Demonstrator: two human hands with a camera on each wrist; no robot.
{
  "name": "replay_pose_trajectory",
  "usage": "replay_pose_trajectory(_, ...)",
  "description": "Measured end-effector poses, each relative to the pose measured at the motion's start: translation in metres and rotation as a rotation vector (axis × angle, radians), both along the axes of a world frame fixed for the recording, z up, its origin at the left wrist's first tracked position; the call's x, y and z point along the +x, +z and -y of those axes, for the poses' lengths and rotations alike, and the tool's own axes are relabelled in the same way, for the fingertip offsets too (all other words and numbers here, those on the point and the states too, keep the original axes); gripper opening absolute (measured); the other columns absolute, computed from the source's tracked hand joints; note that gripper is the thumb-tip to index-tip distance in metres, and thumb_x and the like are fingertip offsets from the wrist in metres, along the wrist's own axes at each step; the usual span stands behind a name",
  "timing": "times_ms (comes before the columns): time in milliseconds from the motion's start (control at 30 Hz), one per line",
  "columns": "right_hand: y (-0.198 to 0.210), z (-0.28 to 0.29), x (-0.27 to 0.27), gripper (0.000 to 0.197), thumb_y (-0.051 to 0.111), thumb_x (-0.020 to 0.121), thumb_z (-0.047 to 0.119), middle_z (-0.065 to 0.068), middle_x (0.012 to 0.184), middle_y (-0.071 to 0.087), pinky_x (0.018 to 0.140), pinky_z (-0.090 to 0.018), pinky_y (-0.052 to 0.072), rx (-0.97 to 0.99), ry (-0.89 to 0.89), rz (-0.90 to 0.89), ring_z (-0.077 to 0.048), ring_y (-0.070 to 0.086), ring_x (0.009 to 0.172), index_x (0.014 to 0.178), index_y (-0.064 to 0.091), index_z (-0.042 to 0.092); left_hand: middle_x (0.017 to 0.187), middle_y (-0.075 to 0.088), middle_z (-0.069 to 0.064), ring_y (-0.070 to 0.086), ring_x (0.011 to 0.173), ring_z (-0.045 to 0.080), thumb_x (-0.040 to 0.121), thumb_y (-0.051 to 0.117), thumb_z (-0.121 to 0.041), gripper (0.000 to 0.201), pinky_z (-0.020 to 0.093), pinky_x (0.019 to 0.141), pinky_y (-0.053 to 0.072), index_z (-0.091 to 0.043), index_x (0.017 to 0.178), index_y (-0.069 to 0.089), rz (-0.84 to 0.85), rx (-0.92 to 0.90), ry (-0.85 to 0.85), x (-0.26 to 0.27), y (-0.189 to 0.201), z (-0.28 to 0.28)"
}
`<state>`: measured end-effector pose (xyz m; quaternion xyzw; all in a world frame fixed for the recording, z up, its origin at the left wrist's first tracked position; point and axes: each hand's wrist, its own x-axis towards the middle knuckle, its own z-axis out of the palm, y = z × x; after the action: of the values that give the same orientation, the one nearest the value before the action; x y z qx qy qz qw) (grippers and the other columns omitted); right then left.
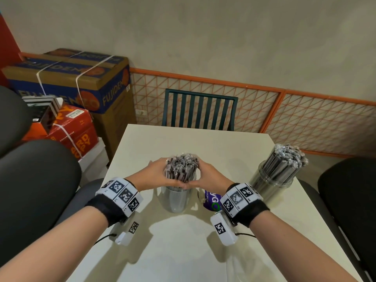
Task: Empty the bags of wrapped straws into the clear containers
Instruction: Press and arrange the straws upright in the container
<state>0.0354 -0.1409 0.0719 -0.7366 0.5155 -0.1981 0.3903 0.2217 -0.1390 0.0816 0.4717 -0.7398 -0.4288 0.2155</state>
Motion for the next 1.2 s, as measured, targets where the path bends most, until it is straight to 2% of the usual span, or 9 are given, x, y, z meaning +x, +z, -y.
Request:
replay_pose_trajectory(67, -0.004, -0.001, -0.003, 0.083, 0.080, 0.072, 0.018, -0.002, 0.137, 0.053, 0.098, -0.020, 0.035, 0.011, -0.009, 0.013, -0.015, 0.048, 0.126, 0.140, 0.033, 0.020, 0.099, 0.059, -0.025, 0.056, 0.101, 0.001, 0.059, 0.084, -0.038, 0.051, 0.033, 0.102, 0.041, -0.052, 0.094, 0.048, 0.006, 0.009, -0.003, -0.001, 0.000, -0.002)
replay_pose_trajectory(200, -0.001, -0.002, -0.005, 0.081, 0.079, 0.072, 0.016, -0.001, 0.138, 0.051, 0.098, -0.020, 0.034, 0.014, -0.019, 0.046, -0.011, 0.046, 0.123, 0.139, 0.034, 0.019, 0.108, 0.061, -0.014, 0.057, 0.106, 0.008, 0.049, 0.076, -0.055, 0.063, 0.027, 0.097, 0.043, -0.047, 0.105, 0.047, -0.006, 0.022, 0.004, 0.000, 0.002, -0.002)
replay_pose_trajectory(400, 0.000, -0.001, -0.005, 0.082, 0.080, 0.071, 0.016, -0.001, 0.136, 0.052, 0.102, -0.026, 0.037, 0.005, -0.020, 0.046, -0.014, 0.047, 0.125, 0.138, 0.034, 0.020, 0.114, 0.056, -0.015, 0.051, 0.105, -0.002, 0.069, 0.080, -0.024, 0.068, 0.008, 0.088, 0.039, -0.029, 0.125, 0.044, -0.025, 0.002, 0.051, 0.007, -0.004, 0.000)
replay_pose_trajectory(533, -0.001, -0.004, 0.003, 0.074, 0.078, 0.073, 0.017, -0.004, 0.131, 0.057, 0.096, -0.025, 0.041, -0.023, -0.041, 0.037, -0.017, 0.053, 0.120, 0.136, 0.039, 0.017, 0.126, 0.055, -0.006, 0.052, 0.112, 0.004, 0.077, 0.073, -0.028, 0.066, 0.020, 0.097, 0.044, -0.027, 0.134, 0.039, -0.018, -0.007, 0.055, 0.005, -0.006, -0.003)
replay_pose_trajectory(667, 0.006, -0.004, 0.010, 0.060, 0.071, 0.080, 0.014, -0.009, 0.126, 0.061, 0.092, -0.024, 0.045, -0.132, -0.131, 0.080, -0.021, 0.058, 0.116, 0.133, 0.043, 0.014, 0.129, 0.059, 0.000, 0.052, 0.121, 0.020, 0.086, 0.058, -0.038, 0.050, 0.053, 0.107, 0.035, -0.028, 0.133, 0.042, 0.077, -0.114, 0.103, 0.000, 0.001, -0.002)
replay_pose_trajectory(833, 0.010, -0.001, 0.003, 0.072, 0.076, 0.075, 0.013, -0.007, 0.130, 0.058, 0.098, -0.027, 0.043, -0.088, -0.010, 0.025, -0.019, 0.053, 0.121, 0.136, 0.038, 0.017, 0.126, 0.060, -0.004, 0.051, 0.122, 0.020, 0.073, 0.069, -0.049, 0.058, 0.061, 0.106, 0.029, -0.035, 0.126, 0.048, 0.100, -0.110, 0.085, 0.002, -0.001, -0.002)
replay_pose_trajectory(933, 0.002, -0.001, 0.002, 0.074, 0.078, 0.074, 0.015, -0.006, 0.132, 0.056, 0.102, -0.031, 0.043, -0.052, -0.006, 0.032, -0.019, 0.052, 0.122, 0.136, 0.037, 0.016, 0.117, 0.062, -0.012, 0.054, 0.116, 0.014, 0.063, 0.073, -0.057, 0.060, 0.056, 0.106, 0.033, -0.046, 0.116, 0.048, 0.082, -0.060, 0.086, 0.000, -0.008, -0.007)
replay_pose_trajectory(1100, 0.000, -0.001, 0.002, 0.079, 0.079, 0.073, 0.015, -0.005, 0.135, 0.054, 0.106, -0.034, 0.040, -0.033, -0.019, 0.045, -0.019, 0.050, 0.125, 0.139, 0.035, 0.015, 0.118, 0.058, -0.008, 0.051, 0.110, 0.010, 0.070, 0.077, -0.035, 0.063, 0.039, 0.105, 0.039, -0.029, 0.126, 0.048, 0.051, -0.049, 0.106, 0.000, -0.004, -0.007)
replay_pose_trajectory(1200, -0.001, 0.000, 0.000, 0.082, 0.080, 0.071, 0.017, -0.005, 0.137, 0.053, 0.109, -0.039, 0.038, -0.031, -0.018, 0.040, -0.019, 0.048, 0.127, 0.138, 0.035, 0.015, 0.115, 0.050, -0.010, 0.046, 0.108, 0.007, 0.073, 0.076, -0.026, 0.069, 0.023, 0.094, 0.036, -0.019, 0.133, 0.043, 0.039, -0.040, 0.120, 0.001, 0.000, -0.009)
